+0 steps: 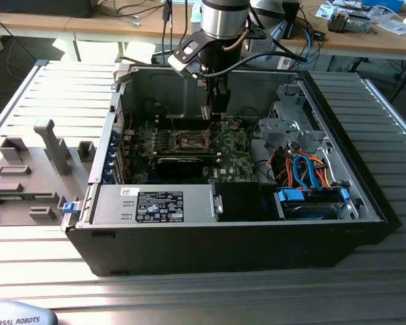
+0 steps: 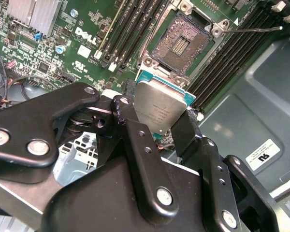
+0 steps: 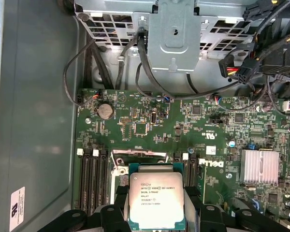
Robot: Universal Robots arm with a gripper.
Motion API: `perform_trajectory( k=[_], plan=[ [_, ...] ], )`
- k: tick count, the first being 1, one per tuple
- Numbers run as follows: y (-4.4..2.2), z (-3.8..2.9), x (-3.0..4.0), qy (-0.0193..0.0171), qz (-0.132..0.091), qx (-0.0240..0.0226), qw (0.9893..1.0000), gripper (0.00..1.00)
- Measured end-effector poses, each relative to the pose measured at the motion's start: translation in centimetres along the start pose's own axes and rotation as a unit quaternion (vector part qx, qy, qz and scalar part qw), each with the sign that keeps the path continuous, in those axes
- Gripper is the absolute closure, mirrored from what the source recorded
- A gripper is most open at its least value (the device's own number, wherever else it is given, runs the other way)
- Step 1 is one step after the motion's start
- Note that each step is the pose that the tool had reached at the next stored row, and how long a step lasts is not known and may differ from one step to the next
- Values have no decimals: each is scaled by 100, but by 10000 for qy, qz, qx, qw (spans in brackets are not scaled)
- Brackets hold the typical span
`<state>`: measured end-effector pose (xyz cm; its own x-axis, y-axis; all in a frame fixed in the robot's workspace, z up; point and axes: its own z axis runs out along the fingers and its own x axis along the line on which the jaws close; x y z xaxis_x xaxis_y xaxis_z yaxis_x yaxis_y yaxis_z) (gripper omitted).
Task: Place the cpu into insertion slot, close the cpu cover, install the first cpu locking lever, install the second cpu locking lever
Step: 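Place the cpu into insertion slot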
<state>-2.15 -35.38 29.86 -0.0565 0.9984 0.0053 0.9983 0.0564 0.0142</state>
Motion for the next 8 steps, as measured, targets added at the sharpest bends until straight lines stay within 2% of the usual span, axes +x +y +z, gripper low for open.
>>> perform_trajectory(
  k=[8],
  plan=[
    [0, 15, 0, 0, 0, 0, 10000, 46]
  ],
)
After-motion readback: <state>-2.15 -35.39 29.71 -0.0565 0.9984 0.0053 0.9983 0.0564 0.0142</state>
